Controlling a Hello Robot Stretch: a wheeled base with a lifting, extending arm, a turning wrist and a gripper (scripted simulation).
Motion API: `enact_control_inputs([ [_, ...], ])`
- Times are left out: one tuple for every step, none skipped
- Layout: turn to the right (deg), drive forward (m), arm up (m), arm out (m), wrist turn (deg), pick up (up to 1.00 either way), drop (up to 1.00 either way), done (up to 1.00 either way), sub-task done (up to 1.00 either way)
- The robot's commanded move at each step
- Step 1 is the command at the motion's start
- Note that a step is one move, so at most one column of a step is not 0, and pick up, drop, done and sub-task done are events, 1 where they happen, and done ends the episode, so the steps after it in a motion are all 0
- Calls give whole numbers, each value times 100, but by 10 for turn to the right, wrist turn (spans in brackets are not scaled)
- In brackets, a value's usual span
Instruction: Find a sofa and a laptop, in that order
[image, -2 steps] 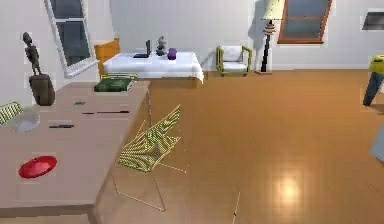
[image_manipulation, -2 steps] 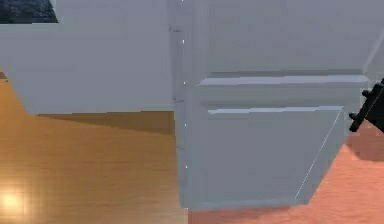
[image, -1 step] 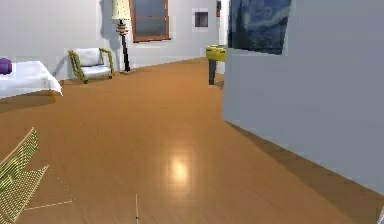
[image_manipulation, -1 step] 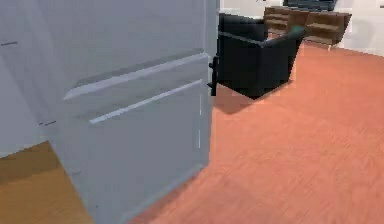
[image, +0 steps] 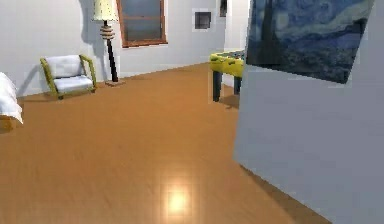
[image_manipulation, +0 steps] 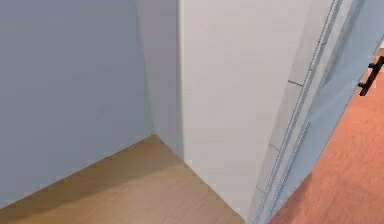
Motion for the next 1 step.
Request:
enact_control_inputs([
  [0,35,0,0,0,0,0,0,0],
])
